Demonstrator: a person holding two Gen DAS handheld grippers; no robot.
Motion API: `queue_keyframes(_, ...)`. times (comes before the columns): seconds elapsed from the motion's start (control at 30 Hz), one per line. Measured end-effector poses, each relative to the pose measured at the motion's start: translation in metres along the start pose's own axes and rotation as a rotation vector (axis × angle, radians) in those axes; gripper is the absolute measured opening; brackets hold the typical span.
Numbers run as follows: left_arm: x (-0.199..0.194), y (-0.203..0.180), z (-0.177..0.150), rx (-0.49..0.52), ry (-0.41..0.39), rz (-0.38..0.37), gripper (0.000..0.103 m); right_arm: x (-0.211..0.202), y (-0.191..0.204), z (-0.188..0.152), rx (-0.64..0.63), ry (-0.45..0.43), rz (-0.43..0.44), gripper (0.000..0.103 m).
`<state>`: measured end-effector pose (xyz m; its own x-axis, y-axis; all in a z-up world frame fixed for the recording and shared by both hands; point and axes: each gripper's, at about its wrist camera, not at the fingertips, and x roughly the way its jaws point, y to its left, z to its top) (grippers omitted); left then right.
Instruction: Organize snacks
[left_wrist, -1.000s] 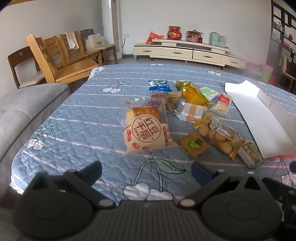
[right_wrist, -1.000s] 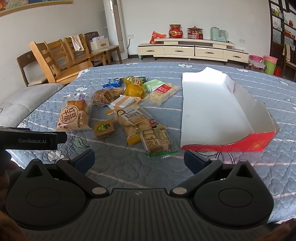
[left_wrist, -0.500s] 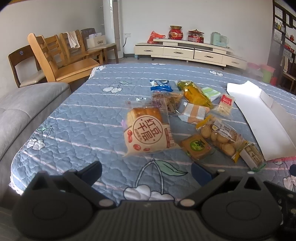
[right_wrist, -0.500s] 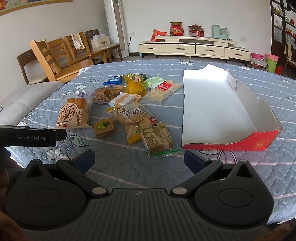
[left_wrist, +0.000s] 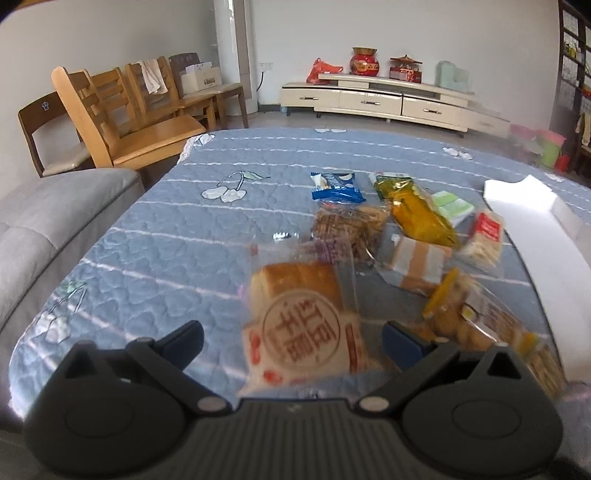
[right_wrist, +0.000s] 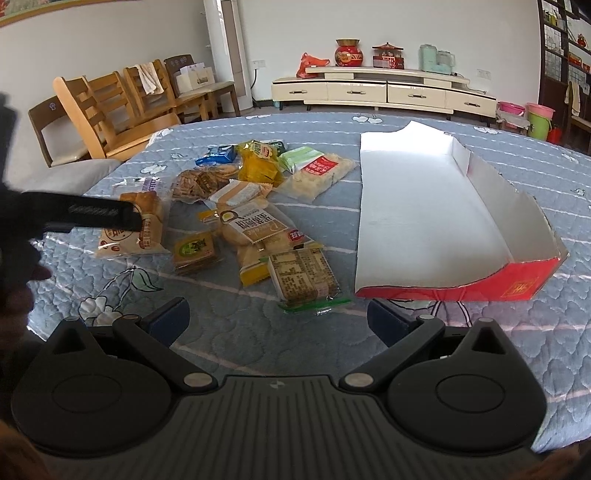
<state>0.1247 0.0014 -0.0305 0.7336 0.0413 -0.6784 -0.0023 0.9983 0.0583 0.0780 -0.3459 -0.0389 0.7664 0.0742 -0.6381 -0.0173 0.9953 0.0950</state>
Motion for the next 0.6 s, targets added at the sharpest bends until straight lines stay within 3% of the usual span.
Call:
queue_keyframes(0.2, 0.032, -0.005, 0.007, 0.011, 0.031, 0.002, 0.099, 0.013, -0.002, 0.005, -0.06, 0.007, -0.006, 0.103)
queue_keyframes(0.27, 0.04, -0.004, 0.007, 0.018, 0.046, 0.003, 0.076, 0.02, -0.005, 0.008, -0.082, 0.015, 0.002, 0.103)
queue_keyframes(0.6, 0.025, 0.003, -0.001, 0.014, 0.028, -0.027, 0.068, 0.044, 0.001, 0.023, -0.221, 0.036, 0.071, 0.103)
